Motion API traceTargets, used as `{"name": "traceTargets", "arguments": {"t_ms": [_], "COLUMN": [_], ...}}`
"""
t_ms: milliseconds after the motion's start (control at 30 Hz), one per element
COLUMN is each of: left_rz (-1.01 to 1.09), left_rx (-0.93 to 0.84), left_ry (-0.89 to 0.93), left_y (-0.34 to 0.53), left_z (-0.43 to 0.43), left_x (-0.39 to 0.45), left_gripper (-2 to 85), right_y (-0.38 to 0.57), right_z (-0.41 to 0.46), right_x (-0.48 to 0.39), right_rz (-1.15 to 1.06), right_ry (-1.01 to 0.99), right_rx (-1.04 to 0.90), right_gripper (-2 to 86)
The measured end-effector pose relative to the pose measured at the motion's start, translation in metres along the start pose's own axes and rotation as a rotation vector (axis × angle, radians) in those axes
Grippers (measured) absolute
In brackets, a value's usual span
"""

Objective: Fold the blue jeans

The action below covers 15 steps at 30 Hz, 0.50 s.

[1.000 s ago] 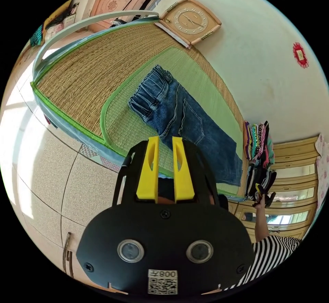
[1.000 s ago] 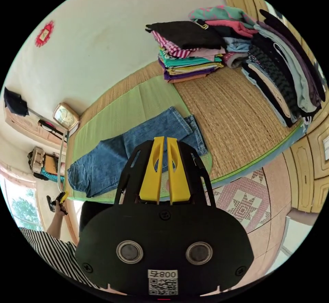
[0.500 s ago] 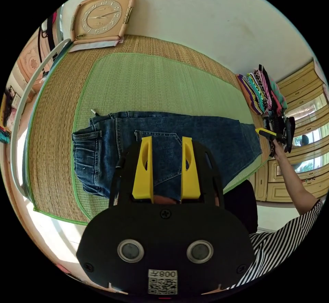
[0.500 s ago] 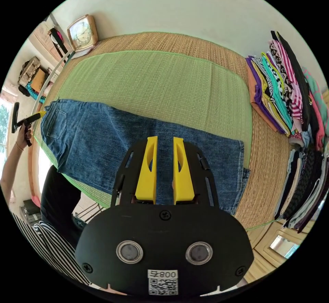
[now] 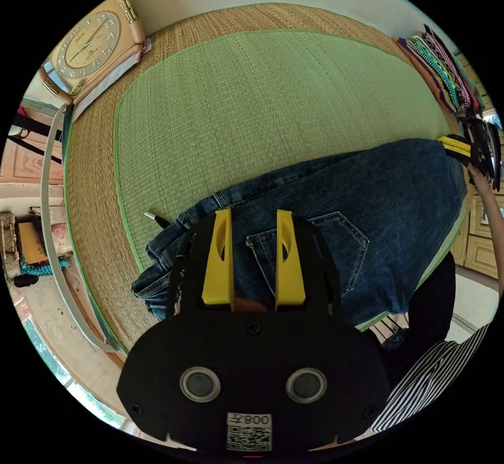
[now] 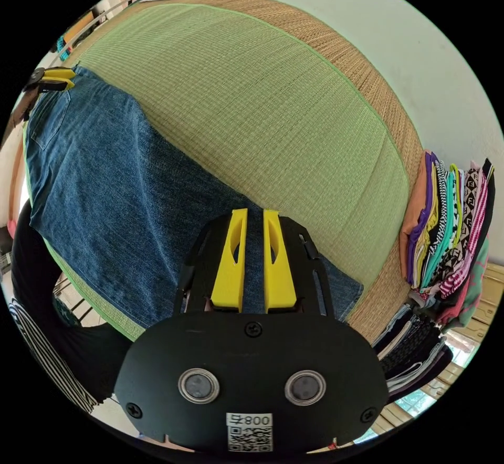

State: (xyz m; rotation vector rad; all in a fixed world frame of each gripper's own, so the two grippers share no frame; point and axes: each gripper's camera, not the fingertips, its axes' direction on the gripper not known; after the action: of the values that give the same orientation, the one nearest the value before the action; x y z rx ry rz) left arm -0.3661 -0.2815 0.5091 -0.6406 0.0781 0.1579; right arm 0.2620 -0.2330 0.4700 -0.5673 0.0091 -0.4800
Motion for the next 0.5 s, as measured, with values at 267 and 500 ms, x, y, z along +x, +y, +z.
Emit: {"name": "traceTargets", "arguments": {"t_ms": [267, 500], "left_rz": [-0.023, -0.046], "left_rx": [0.06, 0.078], "left_ry": [-0.03, -0.05], "left_y": [-0.025, -0.052], "left_z": [-0.013, -0.019], "left_x": [0.021, 0.018], "left_gripper": [3.0, 1.0], "right_y": [-0.005, -0.017], "right_z": [0.0, 0.003], "right_x": [0.003, 0.029], "right_rz": [0.05, 0.126], "right_ry": [0.028, 0.027], "right_rx": [0.032, 0.049], "right_gripper": [0.6, 0.0]}}
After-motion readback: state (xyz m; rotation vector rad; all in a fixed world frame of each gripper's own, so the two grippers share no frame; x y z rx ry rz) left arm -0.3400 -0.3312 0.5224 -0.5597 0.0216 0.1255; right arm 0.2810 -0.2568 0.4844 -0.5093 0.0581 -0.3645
